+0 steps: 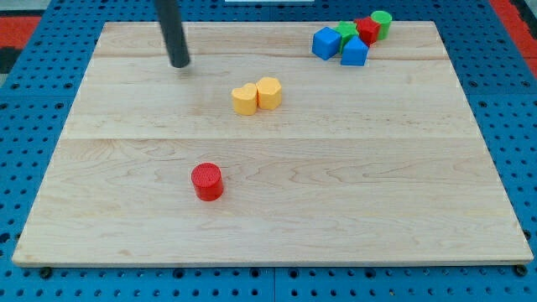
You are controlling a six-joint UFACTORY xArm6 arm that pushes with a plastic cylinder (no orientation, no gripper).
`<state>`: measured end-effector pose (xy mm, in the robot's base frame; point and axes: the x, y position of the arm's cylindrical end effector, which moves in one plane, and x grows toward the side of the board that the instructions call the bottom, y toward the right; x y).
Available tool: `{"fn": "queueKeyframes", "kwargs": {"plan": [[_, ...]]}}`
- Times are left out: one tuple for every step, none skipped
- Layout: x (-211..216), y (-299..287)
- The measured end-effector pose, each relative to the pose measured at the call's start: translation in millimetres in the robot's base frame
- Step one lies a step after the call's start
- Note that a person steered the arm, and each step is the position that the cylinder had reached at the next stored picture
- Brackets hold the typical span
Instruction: Place the yellow hexagon to the bottom left of the blue cube
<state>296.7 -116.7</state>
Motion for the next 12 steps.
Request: {"fn": "queueKeyframes", "kwargs": {"plan": [[4, 54], [13, 75], [11, 91], [11, 133], [12, 171], [28, 170], [36, 168], [-3, 146], [26, 111], [66, 103], [90, 141], [92, 151]]}}
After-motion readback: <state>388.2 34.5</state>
